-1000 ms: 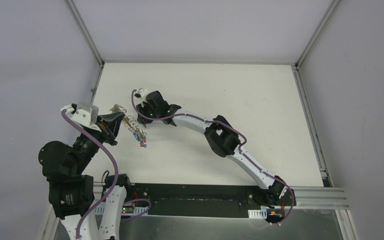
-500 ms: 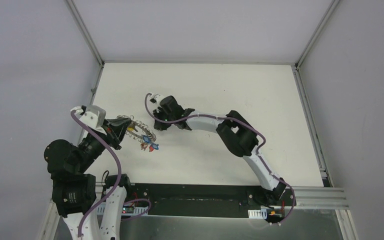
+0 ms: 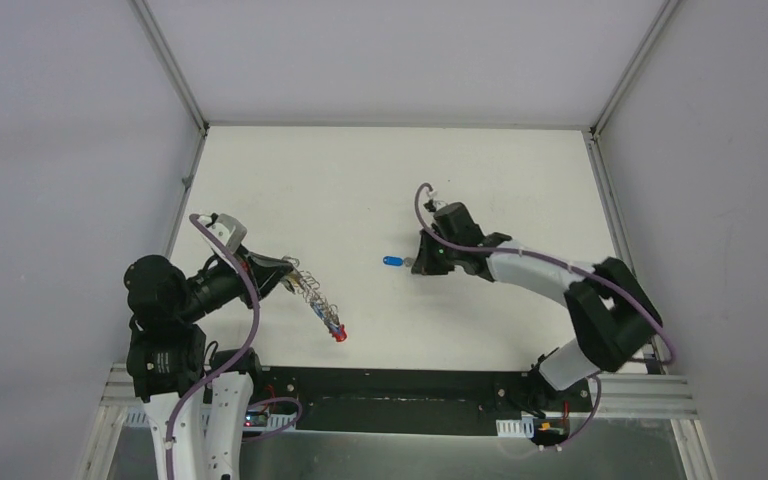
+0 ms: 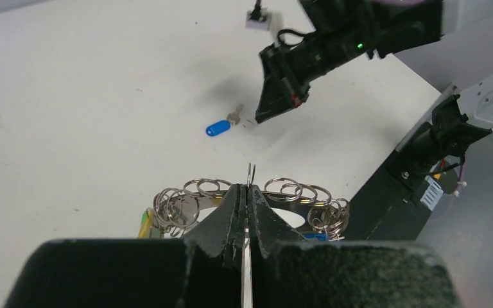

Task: Put the keys on the keyring

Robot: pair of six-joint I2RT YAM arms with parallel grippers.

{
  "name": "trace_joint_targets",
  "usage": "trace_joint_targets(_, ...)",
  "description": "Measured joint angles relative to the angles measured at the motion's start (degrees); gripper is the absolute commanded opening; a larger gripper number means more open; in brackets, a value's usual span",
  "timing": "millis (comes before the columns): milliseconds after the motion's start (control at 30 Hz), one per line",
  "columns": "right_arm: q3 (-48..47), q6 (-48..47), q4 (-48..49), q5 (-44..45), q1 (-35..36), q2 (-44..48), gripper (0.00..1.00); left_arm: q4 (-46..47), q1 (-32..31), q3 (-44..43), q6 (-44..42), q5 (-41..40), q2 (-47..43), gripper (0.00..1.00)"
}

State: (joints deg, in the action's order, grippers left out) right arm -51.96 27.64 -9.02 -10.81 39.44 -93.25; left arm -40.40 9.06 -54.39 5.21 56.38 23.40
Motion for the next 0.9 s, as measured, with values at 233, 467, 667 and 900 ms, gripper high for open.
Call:
trace_joint_targets(233,13.42,3.17,-5.31,3.19,-2.21,23.78,0.0,1.29,0.0,5.22,1.22,3.19,-2.03,0.0)
trace_joint_targets(467,15.91,3.19,-9.94,5.66,-2.89,32.68,0.31,5.38,0.0,8.22,3.1,4.87,-3.21,0.0)
trace_joint_targets(667,13.97,1.44,-11.17,5.55,-2.89,26.67,0.49,6.64,0.0,9.4,4.7,4.61,-3.19,0.0)
trace_joint_targets(900,2.84,4.35,-12.0,2.54,-2.89,11.26,0.45,7.43,0.0,9.88,6.29,3.98,-3.37,0.0)
